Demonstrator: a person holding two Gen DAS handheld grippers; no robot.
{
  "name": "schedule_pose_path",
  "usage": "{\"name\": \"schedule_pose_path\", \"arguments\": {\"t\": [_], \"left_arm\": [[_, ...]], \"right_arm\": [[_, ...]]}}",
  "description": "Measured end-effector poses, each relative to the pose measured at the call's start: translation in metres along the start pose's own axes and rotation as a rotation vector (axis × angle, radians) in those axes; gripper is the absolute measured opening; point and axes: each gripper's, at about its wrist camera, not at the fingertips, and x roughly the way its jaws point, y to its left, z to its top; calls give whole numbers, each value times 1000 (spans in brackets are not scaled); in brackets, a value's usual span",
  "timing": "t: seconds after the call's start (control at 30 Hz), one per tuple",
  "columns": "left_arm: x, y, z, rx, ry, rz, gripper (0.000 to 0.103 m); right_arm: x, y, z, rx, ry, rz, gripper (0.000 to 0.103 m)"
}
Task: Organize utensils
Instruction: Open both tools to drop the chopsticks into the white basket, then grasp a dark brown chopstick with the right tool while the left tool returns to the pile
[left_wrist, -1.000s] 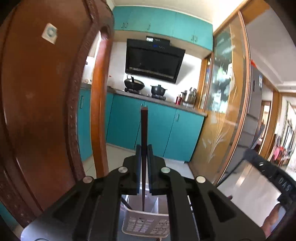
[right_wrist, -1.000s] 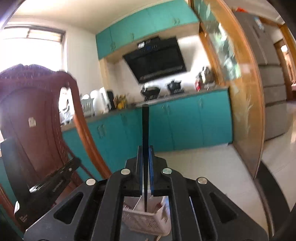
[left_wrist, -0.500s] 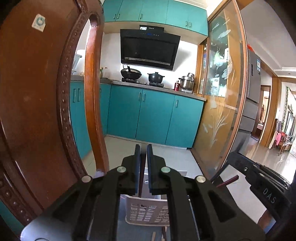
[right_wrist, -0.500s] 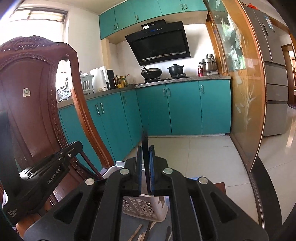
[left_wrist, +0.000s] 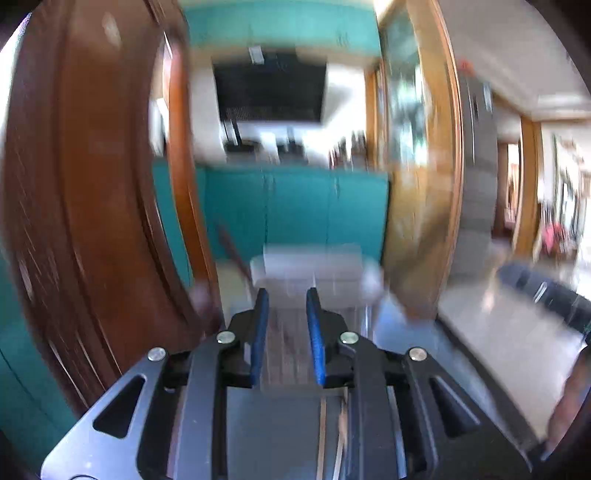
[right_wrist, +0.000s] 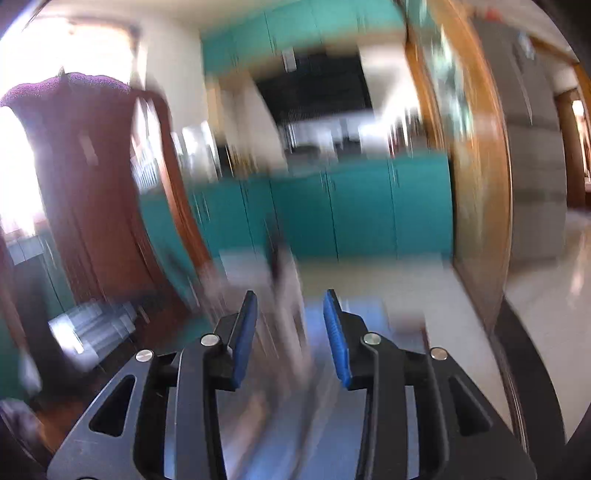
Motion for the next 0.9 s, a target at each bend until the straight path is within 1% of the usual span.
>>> {"name": "schedule_pose_path", "arguments": {"t": [0.03,0.07,0.1,0.13,0.2,0.23,0.3,0.33,0.5,0.53,0.57,0.6,0.67,0.7,0.73,0.9], "left_arm": [[8,0,-7,7,58,1,22],[18,0,-15,12,122,-4,22],[28,1,-24,6,189,-15,22],[35,2,-28,-2,229,-32,22],[43,4,-35,-13,273,-39,27],[45,3,-36,-10,282,-36,33],[47,2,-40,-1,298,-28,37],[49,2,-42,8,313,-26,37],[56,-3,-53,37,372,-14,38],[57,-6,-53,43,378,-12,39],[57,-7,-55,46,382,-10,40],[56,-7,-56,47,386,-8,40],[61,-7,-54,46,393,-8,42],[63,-7,-54,43,399,-9,42],[64,-6,-55,41,402,-9,42],[67,-5,-56,33,422,-18,43]], "right_arm": [[18,-5,-11,10,94,-30,37],[42,-10,-22,20,222,-57,37],[62,-12,-31,24,337,-67,37],[79,-13,-39,25,424,-73,37],[93,-11,-48,12,490,-102,37],[97,-10,-51,3,508,-100,37],[101,-5,-59,-12,543,-80,37],[102,-2,-61,-18,548,-68,37],[100,10,-66,-81,542,-99,37],[100,11,-66,-86,539,-103,37],[99,11,-66,-87,537,-105,35],[98,11,-66,-82,534,-101,26],[100,12,-66,-65,535,-98,16],[99,10,-66,-49,536,-98,13],[100,7,-65,-37,537,-101,8],[101,-12,-61,89,550,-71,7]]}}
